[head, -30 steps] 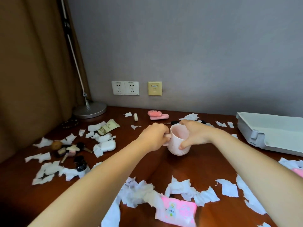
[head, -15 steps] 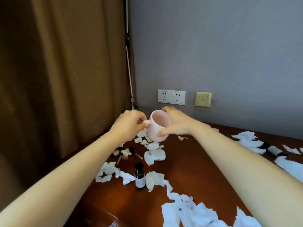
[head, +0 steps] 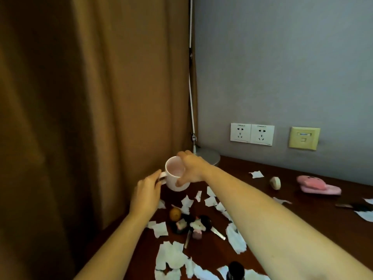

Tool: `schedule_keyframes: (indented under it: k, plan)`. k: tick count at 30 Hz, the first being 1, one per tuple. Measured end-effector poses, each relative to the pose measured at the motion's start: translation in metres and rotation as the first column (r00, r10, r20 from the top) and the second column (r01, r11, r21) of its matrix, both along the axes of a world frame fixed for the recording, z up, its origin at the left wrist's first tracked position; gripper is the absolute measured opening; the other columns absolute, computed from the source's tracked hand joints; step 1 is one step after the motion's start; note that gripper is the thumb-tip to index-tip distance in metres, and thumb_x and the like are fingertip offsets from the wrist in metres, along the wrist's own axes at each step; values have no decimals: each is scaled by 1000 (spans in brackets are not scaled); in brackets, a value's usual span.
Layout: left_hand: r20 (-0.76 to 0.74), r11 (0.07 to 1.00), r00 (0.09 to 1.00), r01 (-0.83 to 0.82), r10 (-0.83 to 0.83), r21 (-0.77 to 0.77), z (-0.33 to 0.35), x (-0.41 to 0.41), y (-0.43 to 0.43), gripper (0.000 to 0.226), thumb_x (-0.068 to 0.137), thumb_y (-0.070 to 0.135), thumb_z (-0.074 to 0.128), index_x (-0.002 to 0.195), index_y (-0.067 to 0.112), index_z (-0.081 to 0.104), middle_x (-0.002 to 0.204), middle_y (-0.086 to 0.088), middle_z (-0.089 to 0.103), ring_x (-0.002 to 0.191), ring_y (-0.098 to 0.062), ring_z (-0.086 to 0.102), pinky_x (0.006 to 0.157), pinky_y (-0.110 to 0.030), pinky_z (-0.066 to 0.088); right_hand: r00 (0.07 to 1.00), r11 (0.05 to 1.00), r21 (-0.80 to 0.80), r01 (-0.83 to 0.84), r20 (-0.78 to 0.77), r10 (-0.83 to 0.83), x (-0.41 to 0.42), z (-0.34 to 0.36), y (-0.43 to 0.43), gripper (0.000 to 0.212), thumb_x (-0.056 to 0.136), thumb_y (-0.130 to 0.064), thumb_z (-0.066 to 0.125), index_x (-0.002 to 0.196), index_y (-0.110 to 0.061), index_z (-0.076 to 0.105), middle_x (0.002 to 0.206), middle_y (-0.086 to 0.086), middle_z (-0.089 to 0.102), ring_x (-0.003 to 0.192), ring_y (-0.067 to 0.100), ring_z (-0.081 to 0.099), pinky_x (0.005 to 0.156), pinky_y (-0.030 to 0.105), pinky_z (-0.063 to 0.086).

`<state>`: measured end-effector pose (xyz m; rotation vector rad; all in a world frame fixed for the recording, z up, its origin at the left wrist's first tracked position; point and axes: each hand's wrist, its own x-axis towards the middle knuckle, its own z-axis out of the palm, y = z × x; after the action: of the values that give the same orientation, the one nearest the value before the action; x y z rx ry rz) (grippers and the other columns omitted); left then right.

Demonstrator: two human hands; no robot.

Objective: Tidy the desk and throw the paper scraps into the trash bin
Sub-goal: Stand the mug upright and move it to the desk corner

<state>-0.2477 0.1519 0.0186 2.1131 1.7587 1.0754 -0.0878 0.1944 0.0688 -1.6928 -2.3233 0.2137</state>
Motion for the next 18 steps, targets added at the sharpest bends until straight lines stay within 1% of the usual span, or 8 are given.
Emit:
schedule_keyframes:
  k: [3, 6, 9, 12, 15, 18]
  plan:
    - [12, 999, 1000, -18, 18, -28, -13, -8, 8, 44, 97, 13, 47, 141, 15, 42, 137, -6, 54, 123, -23, 52, 98, -30, 43, 999, 999, -27, -30, 13, 30, -12, -9, 17, 87, 65, -34, 82, 136, -11, 36, 133, 10, 41, 117, 31, 49, 92, 40, 45]
    - [15, 999, 1000, -13, 14, -52, -23, -13, 13, 43, 98, 13, 45, 140, 13, 43, 136, -7, 54, 123, -23, 52, 93, -24, 41, 998, 996, -75, -50, 30, 52, -24, -18, 28, 87, 67, -33, 82, 137, -11, 36, 135, 10, 40, 120, 31, 47, 94, 40, 44]
    - [12, 997, 999, -30, 31, -74, -36, -20, 19, 42, 97, 18, 47, 139, 14, 45, 135, -7, 56, 122, -23, 53, 95, -28, 44, 998, 992, -112, -55, 35, 59, -34, -26, 36, 86, 68, -35, 81, 137, -10, 36, 135, 11, 38, 119, 32, 47, 94, 39, 42]
    - [20, 997, 999, -49, 51, -64, -44, -24, 21, 42, 96, 20, 48, 138, 14, 47, 135, -5, 56, 122, -22, 53, 97, -32, 45, 998, 986, -157, -63, -17, 61, -38, -28, 39, 87, 71, -33, 80, 140, -9, 33, 138, 12, 35, 122, 32, 44, 97, 39, 42]
    - [-1, 993, 995, -98, 98, -68, -45, -20, 19, 46, 97, 21, 48, 142, 13, 41, 142, -7, 47, 128, -23, 48, 102, -33, 41, 996, 969, -238, -68, -74, 52, -35, -30, 38, 89, 75, -31, 77, 145, -10, 26, 145, 12, 28, 129, 31, 38, 103, 39, 38]
    - [-44, 986, 989, -146, 143, -77, -45, -16, 12, 48, 98, 24, 46, 145, 16, 35, 145, -4, 43, 129, -21, 46, 101, -30, 41, 994, 957, -280, -74, -97, 48, -33, -36, 33, 98, 79, -29, 74, 150, -11, 9, 155, 9, 13, 140, 29, 24, 111, 37, 29]
